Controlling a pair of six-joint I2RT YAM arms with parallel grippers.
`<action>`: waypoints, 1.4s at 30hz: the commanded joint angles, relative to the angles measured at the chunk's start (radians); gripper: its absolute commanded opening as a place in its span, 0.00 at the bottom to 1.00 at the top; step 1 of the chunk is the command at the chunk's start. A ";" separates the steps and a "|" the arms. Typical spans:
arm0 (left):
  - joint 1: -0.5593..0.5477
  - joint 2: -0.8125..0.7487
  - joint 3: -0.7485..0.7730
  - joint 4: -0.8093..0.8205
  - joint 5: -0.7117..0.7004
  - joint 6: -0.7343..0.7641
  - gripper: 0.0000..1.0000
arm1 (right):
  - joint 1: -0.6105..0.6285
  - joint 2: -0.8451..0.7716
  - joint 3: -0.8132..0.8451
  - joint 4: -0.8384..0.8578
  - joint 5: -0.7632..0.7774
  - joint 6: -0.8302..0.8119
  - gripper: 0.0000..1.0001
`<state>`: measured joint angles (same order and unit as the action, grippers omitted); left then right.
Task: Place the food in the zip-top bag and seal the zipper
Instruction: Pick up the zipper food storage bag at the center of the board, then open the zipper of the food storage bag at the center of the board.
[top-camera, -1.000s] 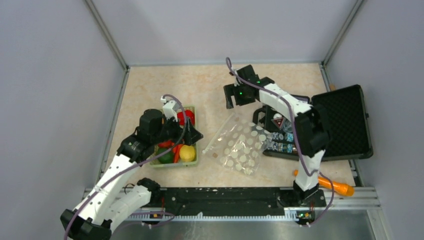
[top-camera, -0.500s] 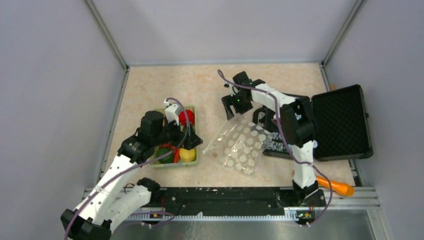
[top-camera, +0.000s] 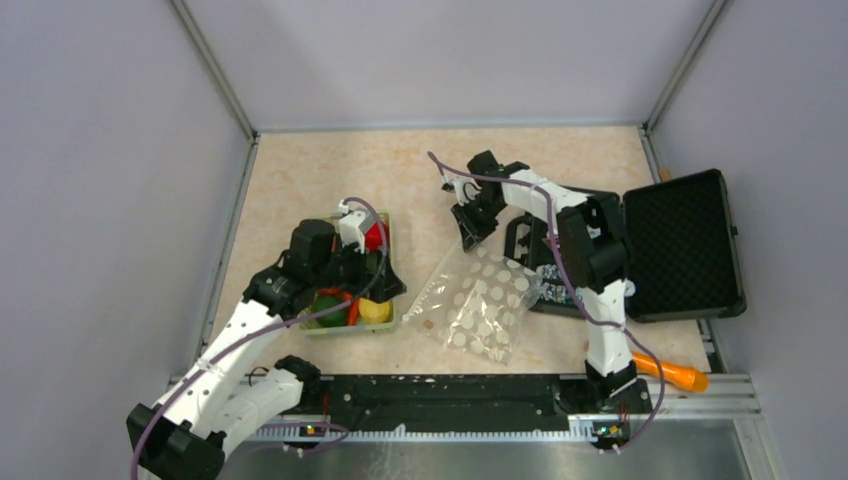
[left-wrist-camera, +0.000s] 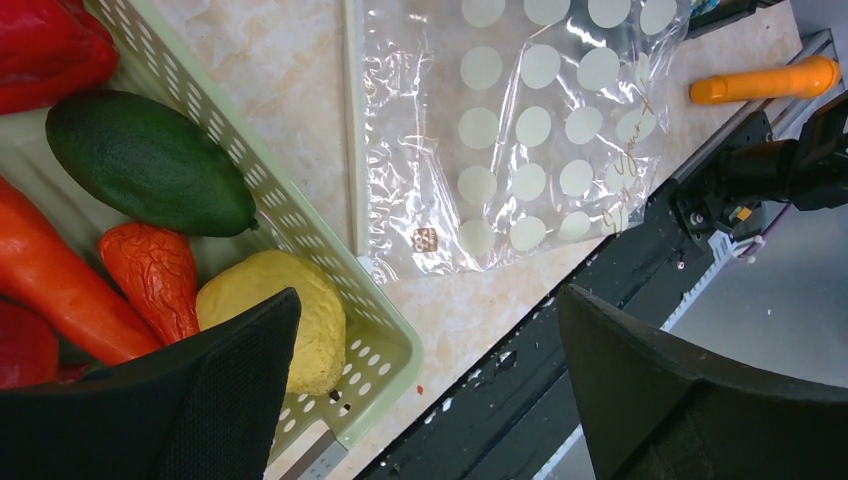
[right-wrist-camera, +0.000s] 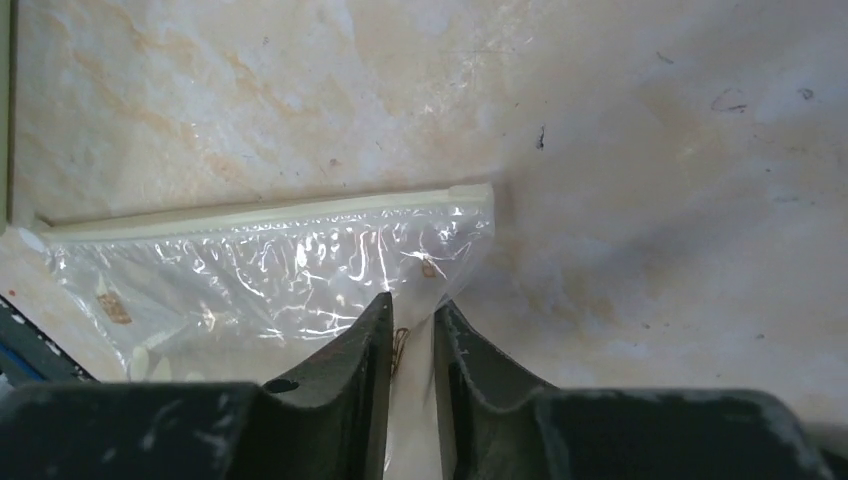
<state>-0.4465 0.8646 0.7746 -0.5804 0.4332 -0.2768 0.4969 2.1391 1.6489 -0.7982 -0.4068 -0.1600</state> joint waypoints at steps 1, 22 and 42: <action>0.003 -0.002 0.043 0.011 0.010 0.019 0.98 | -0.012 -0.040 -0.053 0.067 -0.054 -0.053 0.19; 0.005 0.058 -0.018 0.288 0.315 -0.048 0.99 | -0.012 -0.453 -0.165 -0.155 -0.674 -0.820 0.00; -0.158 -0.002 -0.163 0.440 0.092 -0.097 0.81 | -0.027 -0.509 -0.037 -0.535 -0.928 -1.225 0.00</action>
<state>-0.5343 0.8814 0.6186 -0.1638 0.6880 -0.4206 0.4801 1.6634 1.5764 -1.2499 -1.2335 -1.2518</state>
